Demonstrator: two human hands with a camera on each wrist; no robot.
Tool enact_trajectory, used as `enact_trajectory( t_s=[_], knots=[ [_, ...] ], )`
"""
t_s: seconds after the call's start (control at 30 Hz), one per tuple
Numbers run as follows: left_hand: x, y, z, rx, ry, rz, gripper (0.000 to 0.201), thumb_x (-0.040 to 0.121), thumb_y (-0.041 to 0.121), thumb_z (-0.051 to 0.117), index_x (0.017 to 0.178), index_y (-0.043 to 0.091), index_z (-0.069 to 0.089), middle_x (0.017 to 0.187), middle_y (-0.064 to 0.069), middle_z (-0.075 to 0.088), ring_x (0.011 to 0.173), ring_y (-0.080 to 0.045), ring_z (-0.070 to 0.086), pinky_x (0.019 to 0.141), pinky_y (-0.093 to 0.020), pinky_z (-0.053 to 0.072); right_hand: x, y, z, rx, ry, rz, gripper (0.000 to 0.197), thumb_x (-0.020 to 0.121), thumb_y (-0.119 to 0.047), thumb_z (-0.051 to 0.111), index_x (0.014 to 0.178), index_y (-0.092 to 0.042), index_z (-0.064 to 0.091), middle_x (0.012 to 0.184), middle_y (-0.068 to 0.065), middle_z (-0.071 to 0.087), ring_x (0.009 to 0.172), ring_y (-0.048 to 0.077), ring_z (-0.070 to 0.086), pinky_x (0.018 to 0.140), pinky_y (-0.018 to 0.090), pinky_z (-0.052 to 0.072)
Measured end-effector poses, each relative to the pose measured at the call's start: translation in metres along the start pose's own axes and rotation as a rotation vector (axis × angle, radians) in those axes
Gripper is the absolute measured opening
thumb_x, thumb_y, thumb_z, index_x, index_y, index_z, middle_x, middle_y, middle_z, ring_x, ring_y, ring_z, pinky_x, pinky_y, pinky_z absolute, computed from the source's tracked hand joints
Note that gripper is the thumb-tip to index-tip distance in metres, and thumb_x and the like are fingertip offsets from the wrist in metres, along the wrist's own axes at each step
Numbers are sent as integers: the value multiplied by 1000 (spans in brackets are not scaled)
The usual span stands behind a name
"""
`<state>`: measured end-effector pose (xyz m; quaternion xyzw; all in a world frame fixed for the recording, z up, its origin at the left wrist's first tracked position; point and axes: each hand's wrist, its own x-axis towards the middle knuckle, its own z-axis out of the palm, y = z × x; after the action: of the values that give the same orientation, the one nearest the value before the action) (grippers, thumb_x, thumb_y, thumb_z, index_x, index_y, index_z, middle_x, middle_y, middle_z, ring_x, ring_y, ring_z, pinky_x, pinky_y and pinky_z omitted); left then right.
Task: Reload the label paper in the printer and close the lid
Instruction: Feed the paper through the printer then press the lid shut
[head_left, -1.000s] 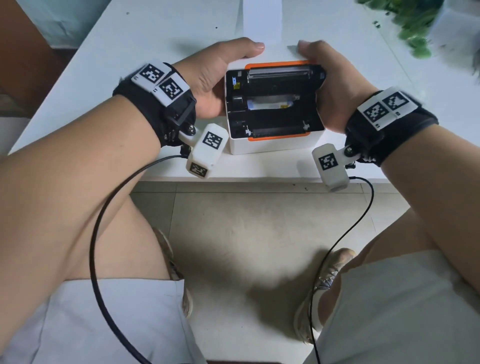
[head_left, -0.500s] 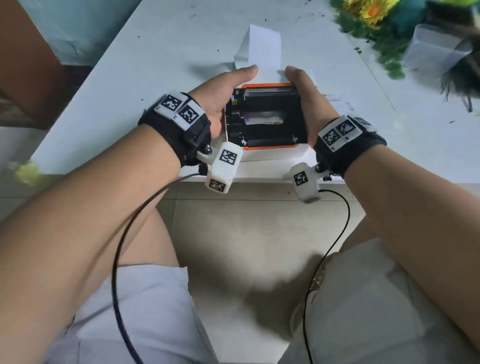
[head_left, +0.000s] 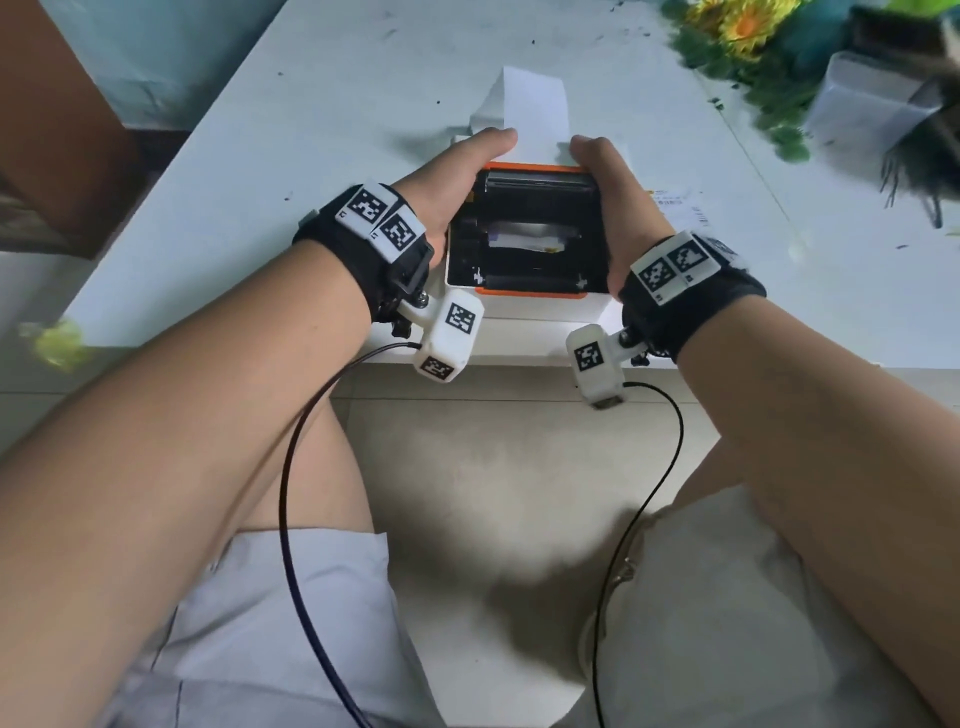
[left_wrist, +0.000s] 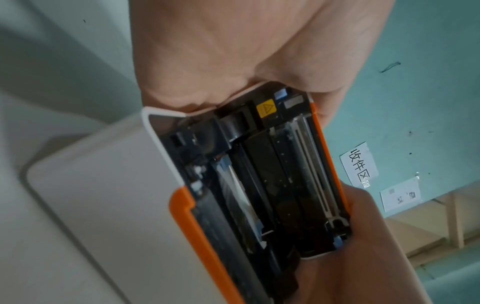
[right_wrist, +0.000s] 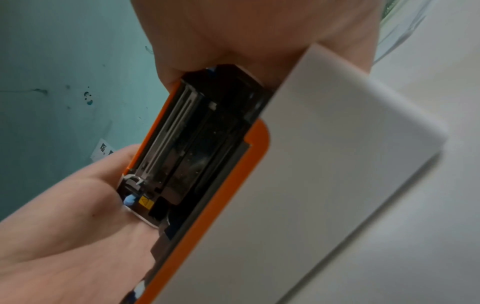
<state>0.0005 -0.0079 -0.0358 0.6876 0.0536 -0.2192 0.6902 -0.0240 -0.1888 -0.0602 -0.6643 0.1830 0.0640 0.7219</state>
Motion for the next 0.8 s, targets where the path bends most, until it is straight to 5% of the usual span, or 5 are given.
enact_trajectory(
  t_s=[0.1, 0.33, 0.43, 0.57, 0.8],
  knots=[
    [10, 3, -2, 4, -2, 11, 22, 101, 48, 63, 99, 27, 70, 79, 3, 77, 78, -17, 76, 85, -37, 63, 5, -2, 1, 1, 27, -5, 50, 79, -69, 73, 95, -22, 77, 90, 5, 76, 92, 35, 84, 95, 57, 63],
    [32, 10, -7, 23, -22, -56, 33, 94, 50, 66, 107, 19, 64, 88, -5, 72, 83, -25, 73, 89, -41, 65, 20, -14, 1, -12, 29, 12, 49, 80, -68, 70, 96, -22, 74, 94, 5, 76, 118, 37, 76, 99, 58, 62],
    [40, 9, -8, 48, -42, -46, 32, 97, 52, 62, 98, 20, 64, 75, 0, 74, 71, -21, 75, 71, -32, 64, 26, -16, -1, 4, 5, 23, 46, 82, -65, 70, 98, -22, 73, 95, 5, 75, 119, 37, 75, 98, 58, 61],
    [46, 9, -10, 9, -68, -21, 31, 96, 52, 65, 103, 21, 67, 90, -4, 76, 86, -25, 77, 83, -40, 65, 33, -16, -1, -1, 30, 23, 51, 78, -66, 73, 100, -20, 76, 98, 6, 77, 118, 37, 77, 99, 58, 61],
    [47, 6, -10, -3, -70, 6, 28, 98, 50, 65, 93, 23, 70, 86, -3, 77, 86, -24, 78, 83, -40, 66, 32, -14, 0, -39, 54, 12, 49, 79, -69, 71, 93, -22, 74, 93, 5, 76, 112, 35, 81, 100, 56, 62]
  ],
)
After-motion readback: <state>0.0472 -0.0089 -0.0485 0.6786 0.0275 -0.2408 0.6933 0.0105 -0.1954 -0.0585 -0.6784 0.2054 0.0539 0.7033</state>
